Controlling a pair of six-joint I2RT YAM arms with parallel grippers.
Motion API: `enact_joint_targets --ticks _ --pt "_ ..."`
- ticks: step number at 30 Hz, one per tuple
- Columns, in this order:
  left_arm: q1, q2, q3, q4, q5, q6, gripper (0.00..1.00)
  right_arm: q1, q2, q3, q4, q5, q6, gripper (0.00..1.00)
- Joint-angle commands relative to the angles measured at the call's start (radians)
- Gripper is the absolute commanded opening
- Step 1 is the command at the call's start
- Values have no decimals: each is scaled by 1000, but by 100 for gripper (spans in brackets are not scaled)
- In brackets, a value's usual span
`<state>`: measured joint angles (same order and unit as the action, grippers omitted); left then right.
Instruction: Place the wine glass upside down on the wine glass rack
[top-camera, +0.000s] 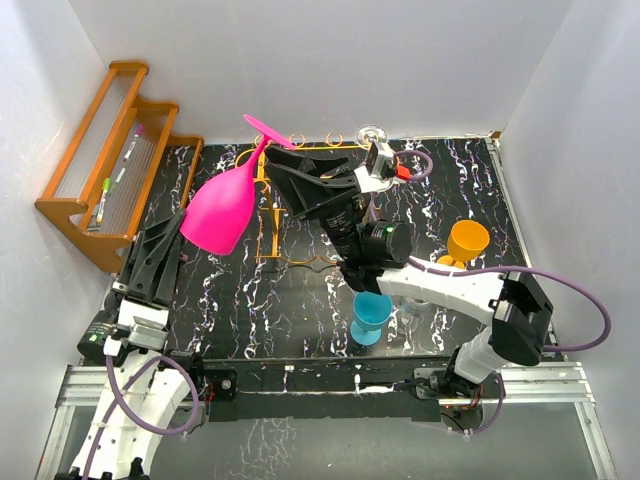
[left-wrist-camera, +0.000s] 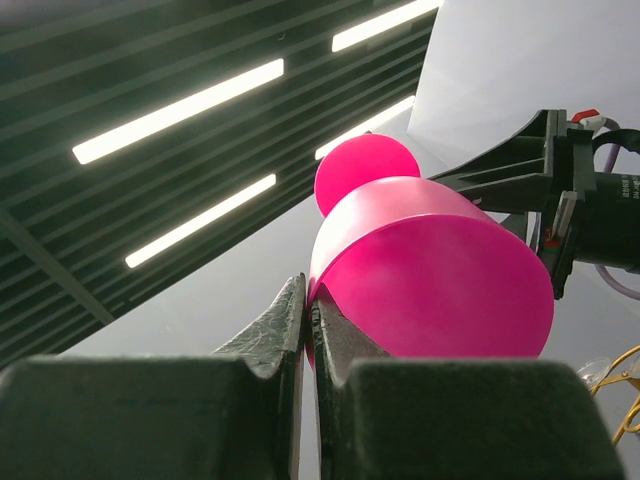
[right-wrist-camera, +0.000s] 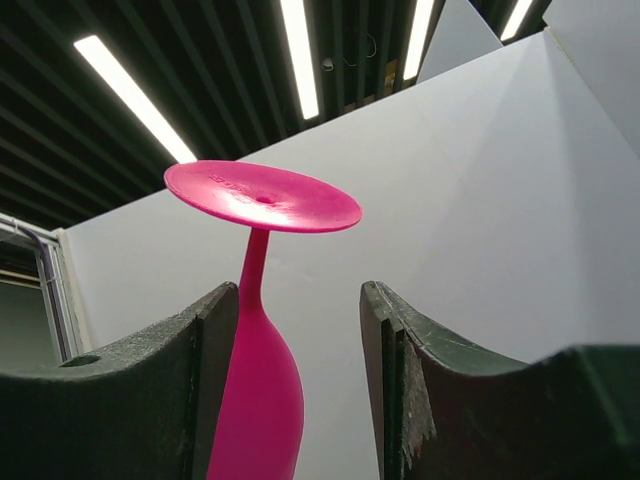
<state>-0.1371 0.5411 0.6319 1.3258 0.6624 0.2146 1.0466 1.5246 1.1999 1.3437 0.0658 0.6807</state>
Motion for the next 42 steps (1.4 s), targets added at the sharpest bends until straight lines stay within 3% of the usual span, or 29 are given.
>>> enact_joint_targets --ticks 1,21,26,35,42 --pt "-8 -1 7 39 13 19 0 14 13 61 52 17 -20 53" --pt "-8 8 -15 37 58 52 0 20 70 111 88 -81 54 44" --pt "-9 8 -20 38 74 68 0 27 96 126 94 -99 78 36" --pt "-8 9 -25 33 82 87 0 32 97 120 89 -102 82 8" --pt "-8 8 -17 -30 85 110 3 38 73 116 19 -86 88 8"
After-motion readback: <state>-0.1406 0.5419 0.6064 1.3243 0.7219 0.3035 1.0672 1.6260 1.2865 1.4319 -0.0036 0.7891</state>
